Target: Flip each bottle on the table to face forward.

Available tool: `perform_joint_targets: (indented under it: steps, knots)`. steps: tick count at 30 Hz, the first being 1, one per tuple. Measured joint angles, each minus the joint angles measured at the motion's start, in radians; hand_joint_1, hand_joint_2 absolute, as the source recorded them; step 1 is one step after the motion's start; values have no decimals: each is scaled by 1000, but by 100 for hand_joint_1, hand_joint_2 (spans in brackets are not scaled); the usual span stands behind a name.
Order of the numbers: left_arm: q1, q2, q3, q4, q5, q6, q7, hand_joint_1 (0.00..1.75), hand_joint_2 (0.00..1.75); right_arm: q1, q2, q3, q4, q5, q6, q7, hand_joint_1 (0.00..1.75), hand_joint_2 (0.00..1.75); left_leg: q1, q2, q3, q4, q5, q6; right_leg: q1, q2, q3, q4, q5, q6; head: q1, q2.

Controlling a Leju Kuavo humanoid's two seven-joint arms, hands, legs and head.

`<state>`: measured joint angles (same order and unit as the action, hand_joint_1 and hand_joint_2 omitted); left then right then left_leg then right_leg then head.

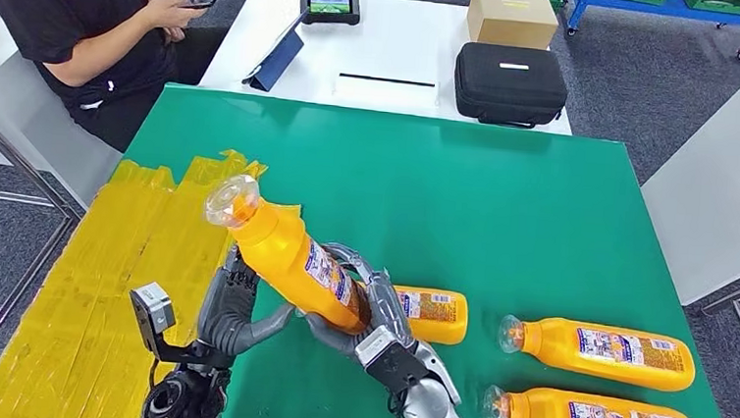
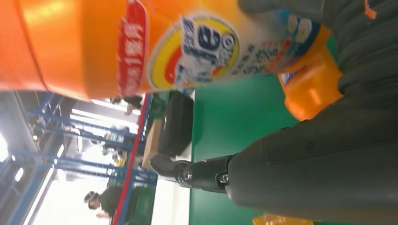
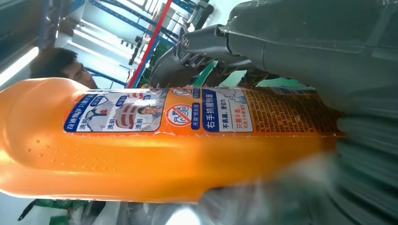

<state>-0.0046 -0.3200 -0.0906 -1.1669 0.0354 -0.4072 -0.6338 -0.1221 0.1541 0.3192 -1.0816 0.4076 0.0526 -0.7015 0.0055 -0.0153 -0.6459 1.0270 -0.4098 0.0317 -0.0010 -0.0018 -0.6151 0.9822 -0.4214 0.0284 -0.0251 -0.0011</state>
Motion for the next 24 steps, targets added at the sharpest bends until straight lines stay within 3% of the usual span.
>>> perform_joint_targets:
  steps: [7, 24]
  knots:
    - [1, 4, -36, -8, 45, -57, 7, 0, 175, -2, -18, 16, 17, -11, -15, 0, 175, 175, 0, 0, 0, 0, 0, 0, 0, 0, 0, 0, 0, 0, 0, 0]
    - [-40, 13, -53, 16, 92, -96, 23, 0, 175, -68, -15, 61, 100, 0, -64, 0, 175, 175, 0, 0, 0, 0, 0, 0, 0, 0, 0, 0, 0, 0, 0, 0]
